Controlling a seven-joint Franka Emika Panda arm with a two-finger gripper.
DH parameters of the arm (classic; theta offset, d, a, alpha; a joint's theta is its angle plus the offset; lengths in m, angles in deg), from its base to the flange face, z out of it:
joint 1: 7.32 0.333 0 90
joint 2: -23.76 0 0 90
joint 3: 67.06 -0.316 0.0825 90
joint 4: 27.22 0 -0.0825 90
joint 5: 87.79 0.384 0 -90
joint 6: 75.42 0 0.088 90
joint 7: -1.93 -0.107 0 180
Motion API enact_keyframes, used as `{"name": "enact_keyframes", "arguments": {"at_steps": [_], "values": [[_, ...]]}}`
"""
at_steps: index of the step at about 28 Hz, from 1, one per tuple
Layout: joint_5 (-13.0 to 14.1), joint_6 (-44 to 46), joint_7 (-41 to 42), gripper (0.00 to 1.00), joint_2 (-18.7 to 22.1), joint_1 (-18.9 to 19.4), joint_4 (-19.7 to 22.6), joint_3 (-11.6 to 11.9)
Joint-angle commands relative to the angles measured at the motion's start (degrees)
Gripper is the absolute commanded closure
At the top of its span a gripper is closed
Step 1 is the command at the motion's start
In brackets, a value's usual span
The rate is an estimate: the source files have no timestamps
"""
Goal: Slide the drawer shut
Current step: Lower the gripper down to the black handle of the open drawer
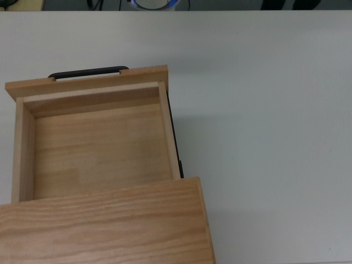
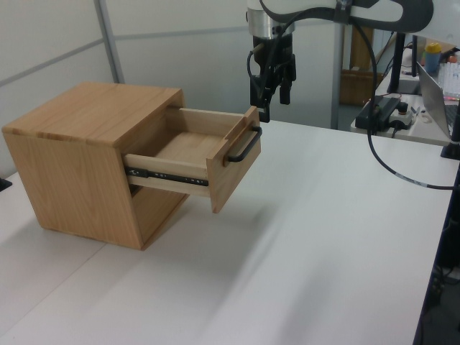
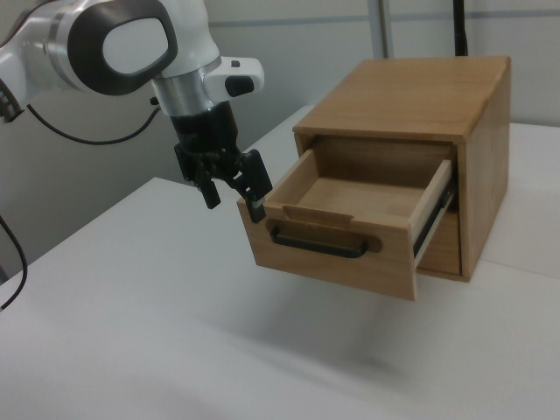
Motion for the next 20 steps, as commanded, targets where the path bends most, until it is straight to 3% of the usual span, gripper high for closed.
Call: {"name": "enact_keyframes", "arguments": {"at_steps": [1,2,10,20], "values": [[0.2,0.1,1.2,0.91,0.7,0.6,0.5,-0.2],[0.2,0.2,1.2,1.0,0.7,0.8,0.5,-0.3],[0.4,0.2,0.6,1.0,0.7,1.0,0.5,-1.4],[0.5,0.2,0.5,1.0,0.3,0.9,0.6,-1.2]]}}
